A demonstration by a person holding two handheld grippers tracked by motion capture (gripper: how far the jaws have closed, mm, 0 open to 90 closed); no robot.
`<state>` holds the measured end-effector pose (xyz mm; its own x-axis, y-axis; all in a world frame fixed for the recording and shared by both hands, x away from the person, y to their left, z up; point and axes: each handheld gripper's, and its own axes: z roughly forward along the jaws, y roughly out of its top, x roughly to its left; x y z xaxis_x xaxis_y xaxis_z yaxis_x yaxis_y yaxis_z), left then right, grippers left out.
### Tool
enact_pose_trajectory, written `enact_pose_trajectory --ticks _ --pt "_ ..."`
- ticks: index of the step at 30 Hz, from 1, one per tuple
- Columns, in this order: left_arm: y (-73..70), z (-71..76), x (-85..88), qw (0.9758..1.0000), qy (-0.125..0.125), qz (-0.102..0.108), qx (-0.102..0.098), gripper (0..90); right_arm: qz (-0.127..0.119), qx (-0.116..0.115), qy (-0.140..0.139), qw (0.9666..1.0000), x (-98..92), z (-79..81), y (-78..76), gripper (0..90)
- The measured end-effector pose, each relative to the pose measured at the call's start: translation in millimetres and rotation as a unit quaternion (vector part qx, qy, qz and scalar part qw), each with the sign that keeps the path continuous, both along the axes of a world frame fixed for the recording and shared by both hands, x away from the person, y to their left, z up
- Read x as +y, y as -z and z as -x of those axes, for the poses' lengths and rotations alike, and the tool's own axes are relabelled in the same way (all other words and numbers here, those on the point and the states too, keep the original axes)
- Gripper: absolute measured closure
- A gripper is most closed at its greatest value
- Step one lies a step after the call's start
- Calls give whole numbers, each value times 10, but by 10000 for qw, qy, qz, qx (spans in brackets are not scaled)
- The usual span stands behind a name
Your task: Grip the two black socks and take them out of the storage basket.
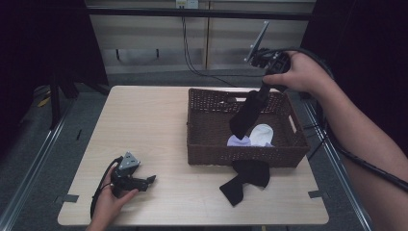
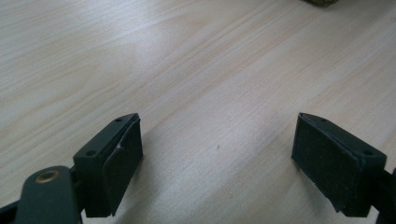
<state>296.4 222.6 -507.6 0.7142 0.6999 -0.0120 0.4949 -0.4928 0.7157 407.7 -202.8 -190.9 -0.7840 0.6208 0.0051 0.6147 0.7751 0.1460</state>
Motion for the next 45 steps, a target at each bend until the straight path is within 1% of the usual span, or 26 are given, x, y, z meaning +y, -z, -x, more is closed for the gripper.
enact_pose_trajectory --ticks 4,7,9,10,11,12,15,16,17,19,20,24,25,26,29,30,32,35,37,38,44,45 --pt "0 0 0 10000 -1 -1 -1 157 19 -96 22 9999 -40 105 -218 855" --pt "0 0 0 10000 -1 0 -1 157 -35 -193 -5 9998 -71 202 -332 854" --pt "0 0 0 10000 -1 1 1 157 -56 -213 -37 9997 -89 269 -409 854" --pt "0 0 0 10000 0 -1 0 156 -74 -209 -49 9997 -97 303 -439 854" --pt "0 0 0 10000 0 -1 0 157 -74 -209 -49 9997 -97 303 -439 854" --pt "0 0 0 10000 -1 -1 0 156 -58 -229 -83 9997 -112 369 -496 853" --pt "0 0 0 10000 0 -1 0 157 -42 -174 -165 9997 -125 472 -565 852" --pt "0 0 0 10000 0 -1 0 156 -42 -174 -165 9997 -125 472 -565 852" --pt "0 0 0 10000 -2 -1 -1 157 -10 -132 -223 9997 -128 542 -584 851" --pt "0 0 0 10000 0 -2 0 157 0 -98 -286 9995 -128 607 -583 850" --pt "0 0 0 10000 0 -2 0 156 -17 -46 -323 9995 -126 635 -573 850" --pt "0 -1 0 10000 -1 1 -11 156 64 62 -482 9988 -87 725 -503 848" --pt "0 -1 0 10000 -1 1 -11 156 101 56 -519 9986 -68 750 -479 847" --pt "0 0 0 10000 -2 -1 0 156 88 85 -601 9981 -53 770 -451 845" --pt "0 0 0 10000 -1 -3 -1 157 43 134 -710 9974 -15 809 -364 843" --pt "0 0 0 10000 -1 -3 -1 156 43 134 -710 9974 -15 809 -364 843" --pt "-1 0 0 10000 0 -1 3 156 39 241 -789 9966 21 822 -259 842" --pt "-1 0 0 10000 -1 -3 4 157 51 330 -869 9957 59 810 -115 839" --pt "0 0 -1 10000 -5 12 4 157 -5 393 -933 9949 90 803 -8 838" --pt "4 2 -7 10000 -41 52 -12 156 -18 456 -971 9942 105 799 47 837" --pt "4 2 -7 10000 -42 54 -11 156 -78 637 -1033 9926 159 746 382 837" --pt "4 2 -7 10000 -42 54 -11 157 -78 637 -1033 9926 159 746 382 837"
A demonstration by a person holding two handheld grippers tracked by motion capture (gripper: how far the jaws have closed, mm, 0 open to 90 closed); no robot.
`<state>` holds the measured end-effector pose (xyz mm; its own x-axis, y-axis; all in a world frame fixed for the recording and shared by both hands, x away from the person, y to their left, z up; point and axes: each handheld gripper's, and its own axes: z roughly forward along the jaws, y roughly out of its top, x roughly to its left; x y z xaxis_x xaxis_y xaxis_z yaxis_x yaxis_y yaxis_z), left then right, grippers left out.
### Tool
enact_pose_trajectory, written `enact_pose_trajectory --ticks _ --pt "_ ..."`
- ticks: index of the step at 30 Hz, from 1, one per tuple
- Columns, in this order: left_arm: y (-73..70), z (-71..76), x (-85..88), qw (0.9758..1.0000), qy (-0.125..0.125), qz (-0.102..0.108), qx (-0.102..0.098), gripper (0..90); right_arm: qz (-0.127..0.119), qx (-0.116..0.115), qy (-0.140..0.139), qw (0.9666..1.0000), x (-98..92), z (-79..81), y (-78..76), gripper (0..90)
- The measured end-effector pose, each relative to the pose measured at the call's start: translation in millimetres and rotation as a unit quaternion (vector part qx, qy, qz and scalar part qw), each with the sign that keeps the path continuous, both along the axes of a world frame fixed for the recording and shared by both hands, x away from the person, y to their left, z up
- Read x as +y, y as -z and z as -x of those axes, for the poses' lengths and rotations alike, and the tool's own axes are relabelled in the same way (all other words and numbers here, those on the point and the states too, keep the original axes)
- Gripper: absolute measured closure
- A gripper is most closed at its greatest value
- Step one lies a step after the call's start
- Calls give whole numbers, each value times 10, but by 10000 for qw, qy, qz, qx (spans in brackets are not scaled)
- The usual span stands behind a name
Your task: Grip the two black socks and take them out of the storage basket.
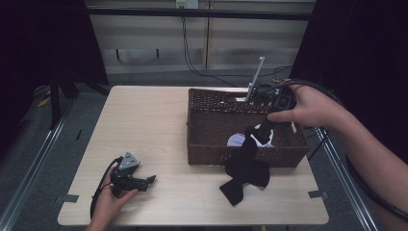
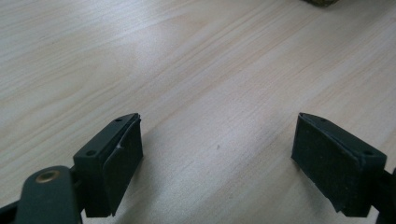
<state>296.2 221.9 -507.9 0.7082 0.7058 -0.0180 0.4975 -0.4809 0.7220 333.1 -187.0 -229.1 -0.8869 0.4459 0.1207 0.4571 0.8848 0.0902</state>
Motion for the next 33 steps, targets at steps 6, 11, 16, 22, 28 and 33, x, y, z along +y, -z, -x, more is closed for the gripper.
enact_pose_trajectory --ticks 6,11,16,22,28,33 --pt "0 0 0 10000 1 0 0 156 -16 130 -51 9999 64 -35 325 836" --pt "0 0 0 10000 -1 -1 0 156 -13 163 -92 9998 118 -61 505 833" --pt "0 0 0 10000 -2 0 0 156 -27 172 -148 9997 193 -77 695 829" --pt "0 0 0 10000 -2 2 1 157 -83 233 -202 9995 291 -93 879 829" --pt "0 0 0 10000 2 1 0 156 -98 333 -264 9990 382 -77 1041 822" --pt "0 0 0 10000 1 -2 -1 157 -50 374 -304 9988 423 -69 1109 816"
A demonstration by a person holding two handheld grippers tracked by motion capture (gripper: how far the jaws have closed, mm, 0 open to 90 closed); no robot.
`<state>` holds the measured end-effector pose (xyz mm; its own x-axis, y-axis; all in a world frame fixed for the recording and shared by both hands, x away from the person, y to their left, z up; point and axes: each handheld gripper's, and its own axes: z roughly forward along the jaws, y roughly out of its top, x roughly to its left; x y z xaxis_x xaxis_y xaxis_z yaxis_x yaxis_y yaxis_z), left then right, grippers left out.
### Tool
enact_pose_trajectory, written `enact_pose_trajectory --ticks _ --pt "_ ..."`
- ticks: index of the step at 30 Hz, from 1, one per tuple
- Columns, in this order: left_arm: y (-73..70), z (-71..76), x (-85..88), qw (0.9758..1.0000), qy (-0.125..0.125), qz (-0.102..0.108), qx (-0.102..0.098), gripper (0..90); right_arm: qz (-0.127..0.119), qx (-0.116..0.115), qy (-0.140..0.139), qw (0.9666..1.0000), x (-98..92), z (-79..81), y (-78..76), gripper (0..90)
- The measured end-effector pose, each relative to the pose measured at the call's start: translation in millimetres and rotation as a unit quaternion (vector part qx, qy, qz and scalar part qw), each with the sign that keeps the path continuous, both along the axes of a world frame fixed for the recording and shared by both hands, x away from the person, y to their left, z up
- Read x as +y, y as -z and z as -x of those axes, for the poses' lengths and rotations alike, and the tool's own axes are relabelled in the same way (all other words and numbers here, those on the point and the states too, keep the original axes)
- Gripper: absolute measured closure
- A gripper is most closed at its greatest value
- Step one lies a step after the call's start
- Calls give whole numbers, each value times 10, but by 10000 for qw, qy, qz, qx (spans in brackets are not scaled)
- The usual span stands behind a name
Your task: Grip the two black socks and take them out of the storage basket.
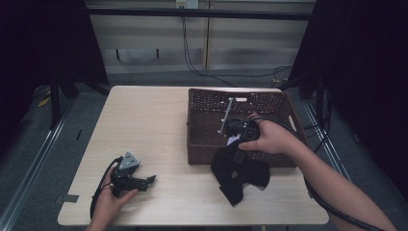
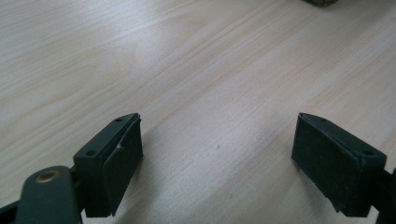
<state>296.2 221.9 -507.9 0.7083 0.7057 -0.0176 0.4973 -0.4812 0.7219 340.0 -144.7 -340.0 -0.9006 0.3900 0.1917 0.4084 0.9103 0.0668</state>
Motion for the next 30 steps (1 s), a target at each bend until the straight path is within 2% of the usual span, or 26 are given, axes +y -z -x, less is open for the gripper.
enact_pose_trajectory --ticks 5,13,21,26,30 --pt "0 0 0 10000 -1 1 0 157 -69 12 -47 10000 54 0 117 812" --pt "3 0 -1 10000 -9 13 -17 157 -53 165 -135 9998 172 34 301 809" --pt "4 0 -1 10000 -10 15 -16 156 -68 197 -142 9997 213 36 362 803" --pt "5 2 -3 10000 -19 29 -7 156 -104 179 -128 9997 227 54 406 772" --pt "4 0 -1 10000 -9 14 -17 156 -42 155 -74 9998 200 66 392 739"
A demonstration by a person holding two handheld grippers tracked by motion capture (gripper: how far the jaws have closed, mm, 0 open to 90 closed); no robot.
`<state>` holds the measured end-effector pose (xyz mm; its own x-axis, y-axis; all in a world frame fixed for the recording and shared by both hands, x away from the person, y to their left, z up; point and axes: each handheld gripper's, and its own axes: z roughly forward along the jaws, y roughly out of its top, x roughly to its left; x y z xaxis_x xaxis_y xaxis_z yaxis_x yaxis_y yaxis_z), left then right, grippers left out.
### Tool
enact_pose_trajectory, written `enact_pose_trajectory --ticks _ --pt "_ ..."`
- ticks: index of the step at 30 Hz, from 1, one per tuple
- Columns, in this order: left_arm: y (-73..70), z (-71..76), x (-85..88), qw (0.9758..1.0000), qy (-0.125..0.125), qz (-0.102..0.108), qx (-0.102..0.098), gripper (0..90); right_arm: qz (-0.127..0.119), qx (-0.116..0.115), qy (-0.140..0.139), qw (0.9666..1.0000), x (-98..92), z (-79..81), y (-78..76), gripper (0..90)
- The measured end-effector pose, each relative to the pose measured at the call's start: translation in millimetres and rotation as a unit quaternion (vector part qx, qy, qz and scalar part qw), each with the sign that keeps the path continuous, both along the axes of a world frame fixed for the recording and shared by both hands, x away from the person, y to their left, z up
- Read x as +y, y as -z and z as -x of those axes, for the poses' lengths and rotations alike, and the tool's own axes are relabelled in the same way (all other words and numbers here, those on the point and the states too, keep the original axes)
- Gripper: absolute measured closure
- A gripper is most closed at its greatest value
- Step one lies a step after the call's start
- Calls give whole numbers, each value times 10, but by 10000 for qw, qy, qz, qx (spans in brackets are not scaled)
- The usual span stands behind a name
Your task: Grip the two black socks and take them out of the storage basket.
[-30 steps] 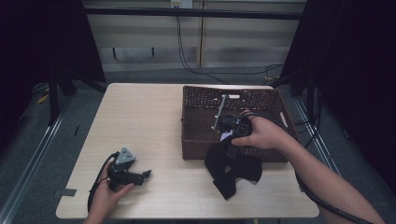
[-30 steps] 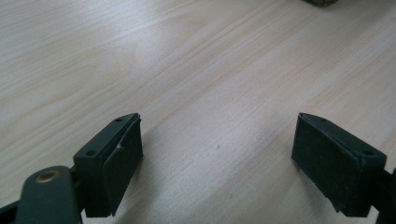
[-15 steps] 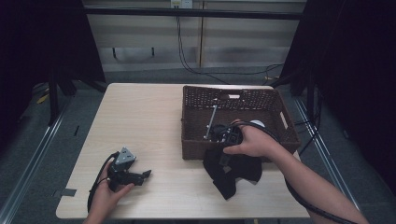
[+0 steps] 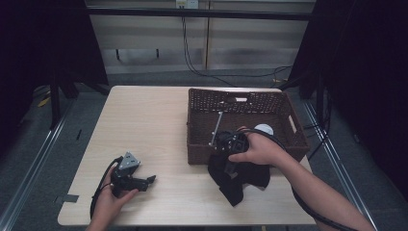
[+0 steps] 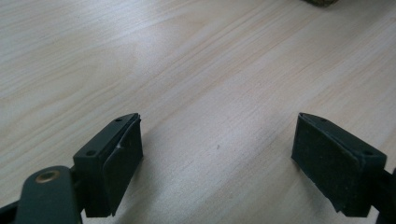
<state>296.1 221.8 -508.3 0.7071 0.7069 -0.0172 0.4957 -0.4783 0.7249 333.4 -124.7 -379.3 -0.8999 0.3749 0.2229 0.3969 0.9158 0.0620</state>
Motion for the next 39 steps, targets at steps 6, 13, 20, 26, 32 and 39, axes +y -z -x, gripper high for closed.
enact_pose_trajectory --ticks 6,13,20,26,32,39 --pt "0 -1 0 10000 -4 3 0 156 -48 -115 -30 9999 16 2 -28 725" --pt "1 1 -2 10000 -12 15 9 156 -77 -178 17 9998 84 29 -24 614" --pt "0 -1 0 10000 -3 4 0 156 -303 -327 119 9989 42 79 -59 399" --pt "1 -1 0 10000 -6 5 -1 156 -265 -496 194 9982 -76 120 -74 278" --pt "0 -1 0 10000 -2 2 -1 156 -174 -454 209 9986 -157 135 -70 235" --pt "-4 -2 6 10000 37 -50 14 156 -199 -451 330 9982 -351 161 -61 212"
